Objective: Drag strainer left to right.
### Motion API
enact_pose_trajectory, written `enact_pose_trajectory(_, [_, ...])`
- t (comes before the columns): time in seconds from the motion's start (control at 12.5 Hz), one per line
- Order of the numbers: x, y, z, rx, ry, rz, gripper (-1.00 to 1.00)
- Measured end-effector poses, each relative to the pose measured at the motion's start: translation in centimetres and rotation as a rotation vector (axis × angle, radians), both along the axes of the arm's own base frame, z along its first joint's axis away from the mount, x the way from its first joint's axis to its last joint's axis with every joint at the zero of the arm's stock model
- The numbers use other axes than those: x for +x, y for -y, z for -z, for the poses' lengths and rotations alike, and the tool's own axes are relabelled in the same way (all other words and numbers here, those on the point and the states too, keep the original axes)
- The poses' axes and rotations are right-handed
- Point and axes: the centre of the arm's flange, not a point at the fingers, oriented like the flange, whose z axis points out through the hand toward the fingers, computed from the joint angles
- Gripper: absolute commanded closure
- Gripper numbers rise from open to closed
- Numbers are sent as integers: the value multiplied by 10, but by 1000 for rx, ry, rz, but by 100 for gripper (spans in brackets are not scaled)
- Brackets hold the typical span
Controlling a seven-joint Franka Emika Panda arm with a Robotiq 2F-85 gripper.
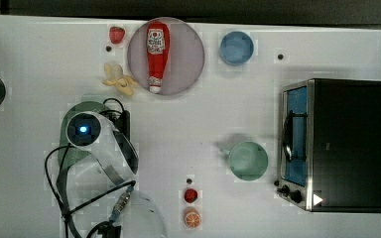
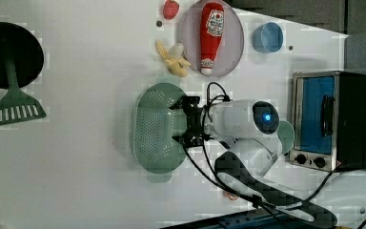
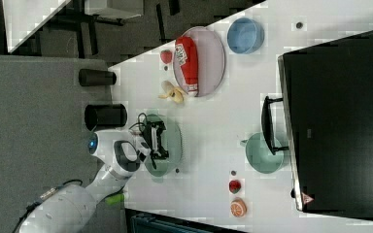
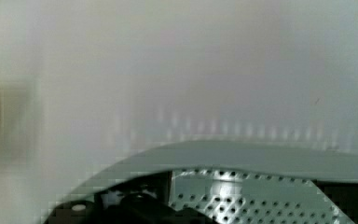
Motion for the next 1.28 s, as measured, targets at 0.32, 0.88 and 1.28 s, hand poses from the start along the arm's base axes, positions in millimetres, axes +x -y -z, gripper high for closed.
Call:
enact_pose_trajectory(0.32, [-3,56,-4,-51,-24,60,-100])
enact_pose_trajectory(0.88, [7,146,3,-73,-35,75,-100])
enact_pose_trajectory(1.28, [16,213,5,-96,-28,124,-100])
